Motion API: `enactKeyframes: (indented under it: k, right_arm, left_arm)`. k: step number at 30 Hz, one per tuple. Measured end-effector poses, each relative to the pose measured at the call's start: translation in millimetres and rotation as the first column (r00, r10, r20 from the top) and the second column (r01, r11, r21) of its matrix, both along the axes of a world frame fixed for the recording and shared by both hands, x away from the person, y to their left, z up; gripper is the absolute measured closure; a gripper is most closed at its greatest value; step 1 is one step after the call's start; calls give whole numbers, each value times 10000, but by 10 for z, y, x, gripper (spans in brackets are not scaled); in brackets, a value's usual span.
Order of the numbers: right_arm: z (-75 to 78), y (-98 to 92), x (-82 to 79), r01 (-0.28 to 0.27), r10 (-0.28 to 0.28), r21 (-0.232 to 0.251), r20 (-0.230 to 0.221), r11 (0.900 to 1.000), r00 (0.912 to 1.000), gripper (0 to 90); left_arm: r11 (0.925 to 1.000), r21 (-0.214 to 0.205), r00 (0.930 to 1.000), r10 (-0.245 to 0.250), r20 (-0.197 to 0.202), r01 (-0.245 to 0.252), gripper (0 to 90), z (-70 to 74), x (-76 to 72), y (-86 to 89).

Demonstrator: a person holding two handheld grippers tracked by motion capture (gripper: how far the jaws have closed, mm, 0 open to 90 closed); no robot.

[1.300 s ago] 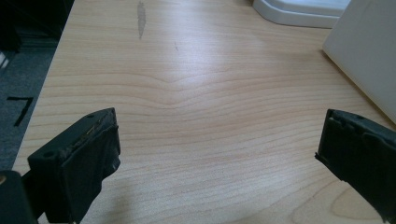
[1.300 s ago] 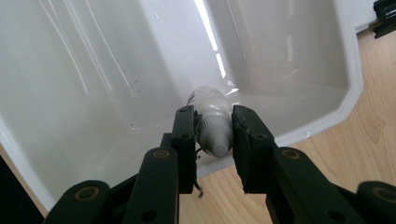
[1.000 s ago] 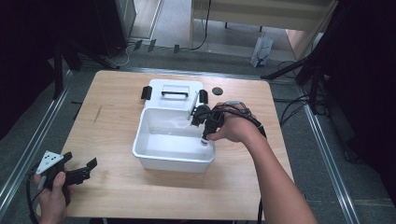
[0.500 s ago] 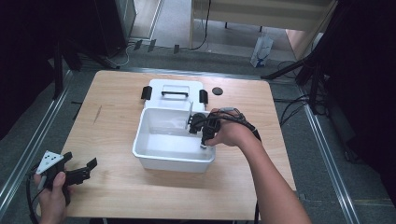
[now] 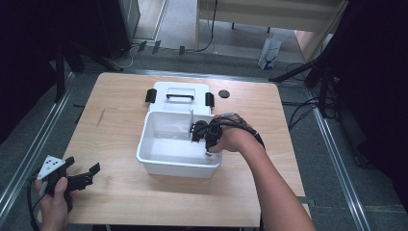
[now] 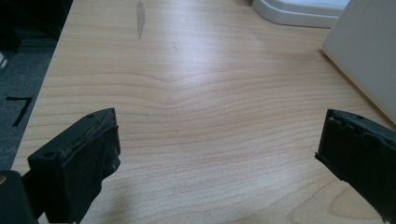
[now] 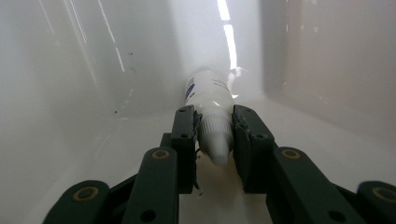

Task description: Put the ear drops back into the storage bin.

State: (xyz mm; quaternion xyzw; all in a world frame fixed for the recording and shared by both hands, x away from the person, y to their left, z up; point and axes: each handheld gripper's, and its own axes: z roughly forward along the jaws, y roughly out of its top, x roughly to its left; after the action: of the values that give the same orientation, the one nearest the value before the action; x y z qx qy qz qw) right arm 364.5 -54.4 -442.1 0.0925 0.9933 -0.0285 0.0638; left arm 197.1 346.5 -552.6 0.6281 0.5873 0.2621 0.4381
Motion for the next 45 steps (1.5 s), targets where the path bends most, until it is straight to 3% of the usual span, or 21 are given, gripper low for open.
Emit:
enactKeyframes:
  k: [15,21,27,32,38,41,43,45]
  right_arm:
    - [-8,4,6,95,-96,-89,-177,9999,9998,678]
    - [77,-35,-2,291,-281,490,-201,9984,9994,590]
    - [261,-70,-11,498,-473,1434,-204,9884,9987,497]
    - [423,-80,-40,699,-753,1741,247,9822,9969,362]
    - [582,-130,-67,1233,-1422,1985,839,9723,9863,133]
    - [633,-190,-86,1018,-1250,2041,1042,9737,9867,19]
    - [671,-236,-84,1260,-1498,2207,945,9672,9842,0]
    - [708,-293,-90,1344,-1657,2434,1132,9606,9797,0]
  left_arm:
    - [10000,-5,10000,-14,-15,14,1,0,0,0]
    - [10000,-14,10000,-43,-12,43,0,0,1,0]
    - [10000,-8,10000,-37,-2,37,1,-1,1,-2]
    - [10000,-9,10000,-28,22,28,1,-1,2,-3]
    - [10000,-31,10000,-12,13,12,0,-1,3,-2]
    - [10000,-40,10000,-5,16,5,0,-1,4,-1]
    - [10000,-34,10000,-8,12,8,0,-1,3,-1]
    - [10000,-23,10000,-16,11,16,0,-1,3,-1]
